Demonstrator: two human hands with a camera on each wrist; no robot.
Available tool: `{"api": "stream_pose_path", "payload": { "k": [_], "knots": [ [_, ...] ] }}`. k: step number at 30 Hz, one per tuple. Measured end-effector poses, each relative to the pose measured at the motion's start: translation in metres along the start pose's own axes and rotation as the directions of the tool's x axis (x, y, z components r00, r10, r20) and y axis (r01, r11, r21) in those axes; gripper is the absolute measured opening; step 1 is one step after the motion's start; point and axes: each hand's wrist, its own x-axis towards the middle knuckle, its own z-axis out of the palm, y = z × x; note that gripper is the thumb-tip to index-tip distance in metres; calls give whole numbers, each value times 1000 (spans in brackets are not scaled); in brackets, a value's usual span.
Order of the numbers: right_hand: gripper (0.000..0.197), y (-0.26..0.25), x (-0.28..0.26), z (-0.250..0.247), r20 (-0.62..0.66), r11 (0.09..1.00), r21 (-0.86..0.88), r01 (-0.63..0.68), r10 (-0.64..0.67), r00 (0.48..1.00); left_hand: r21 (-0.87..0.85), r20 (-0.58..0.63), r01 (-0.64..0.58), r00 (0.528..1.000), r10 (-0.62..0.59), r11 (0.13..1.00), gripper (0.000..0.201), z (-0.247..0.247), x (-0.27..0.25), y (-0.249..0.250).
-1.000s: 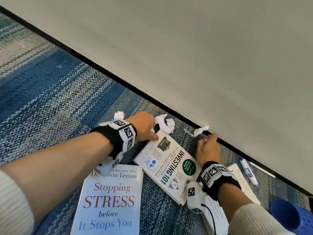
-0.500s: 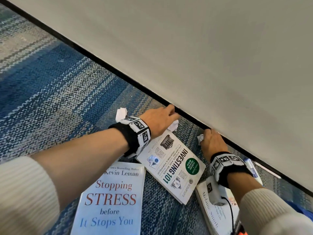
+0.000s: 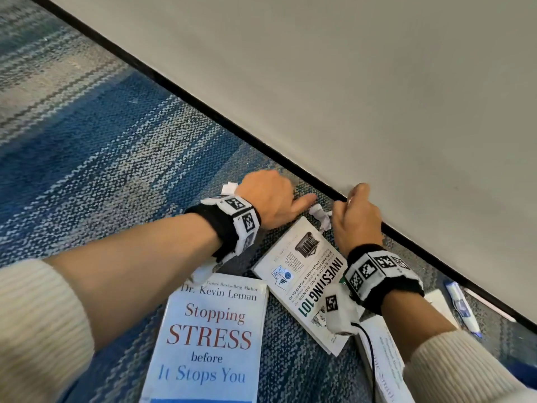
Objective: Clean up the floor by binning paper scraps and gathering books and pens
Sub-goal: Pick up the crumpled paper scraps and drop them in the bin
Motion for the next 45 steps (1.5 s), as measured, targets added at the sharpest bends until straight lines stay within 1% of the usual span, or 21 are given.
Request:
{"api": "stream_pose_path", "payload": {
  "k": [2, 4, 6, 8, 10, 12, 14, 15, 19, 22, 25, 26, 28, 30, 32, 34, 36, 38, 40, 42, 45],
  "knots": [
    [37, -8, 1, 5, 78, 989, -146, -32, 43, 996, -24, -86, 165, 982, -166, 986, 70, -16, -2, -17],
    [55, -10, 3, 11, 229, 940, -339, -42, 126, 965, -50, -84, 291, 952, -295, 955, 68, -26, -4, -43],
    [45, -9, 4, 15, 308, 927, -369, -67, 190, 932, 20, -28, 343, 939, -342, 939, 74, -29, -10, -65],
    [31, -9, 3, 16, 279, 956, -287, -59, 142, 950, 160, 97, 331, 932, -348, 930, 81, -25, -19, -75],
    [21, -10, -2, 17, 171, 979, -205, 10, 26, 985, 223, 183, 275, 930, -318, 935, 76, -14, -28, -78],
    [12, -13, -9, 15, 85, 992, -114, 57, -48, 995, 204, 209, 206, 946, -249, 957, 58, -5, -34, -79],
    [9, -17, -18, 10, 71, 996, -33, 78, -76, 995, 171, 224, 163, 954, -200, 972, 38, -4, -36, -80],
    [10, -18, -23, 7, 80, 997, 6, 82, -83, 993, 148, 229, 164, 954, -195, 975, 34, -6, -37, -79],
    [12, -17, -49, -13, 110, 986, 101, 129, -140, 984, 26, 126, 172, 977, -174, 985, 26, -25, -44, -70],
    [12, -2, -68, -38, 132, 985, 54, 167, -172, 976, -77, 63, 76, 995, -72, 994, 16, -41, -48, -48],
    [19, 23, -88, -75, 150, 989, -39, 140, -133, 980, -234, -18, -26, 1000, 23, 972, 10, -45, -44, -16],
    [27, 36, -97, -90, 149, 990, -82, 112, -99, 984, -294, -43, -59, 998, 49, 954, 11, -44, -42, -1],
    [46, 57, -113, -118, 163, 985, -163, 55, -28, 986, -343, -82, -96, 994, 72, 934, 13, -40, -37, 27],
    [52, 76, -136, -152, 142, 961, -276, -36, 78, 987, -360, -97, -128, 990, 99, 924, 13, -36, -34, 61],
    [53, 93, -164, -182, 103, 932, -344, -117, 161, 981, -393, -64, -148, 989, 133, 908, 16, -28, -34, 88],
    [54, 105, -193, -202, 92, 897, -409, -168, 224, 970, -337, 10, -146, 987, 159, 930, 23, -13, -33, 104],
    [54, 112, -217, -210, 99, 878, -444, -179, 247, 964, -241, 78, -93, 990, 115, 966, 27, 4, -27, 103],
    [59, 118, -236, -209, 111, 867, -470, -163, 242, 964, -198, 128, 23, 992, 2, 980, 29, 17, -13, 88],
    [67, 123, -250, -202, 127, 866, -476, -152, 239, 963, -164, 157, 84, 986, -58, 983, 32, 26, 6, 68],
    [69, 119, -257, -189, 167, 859, -488, -154, 265, 950, -150, 182, 69, 982, -41, 986, 28, 30, 24, 51],
    [60, 102, -256, -170, 208, 879, -459, -129, 248, 946, -210, 217, -45, 972, 92, 977, 35, 29, 42, 42]
  ]
}}
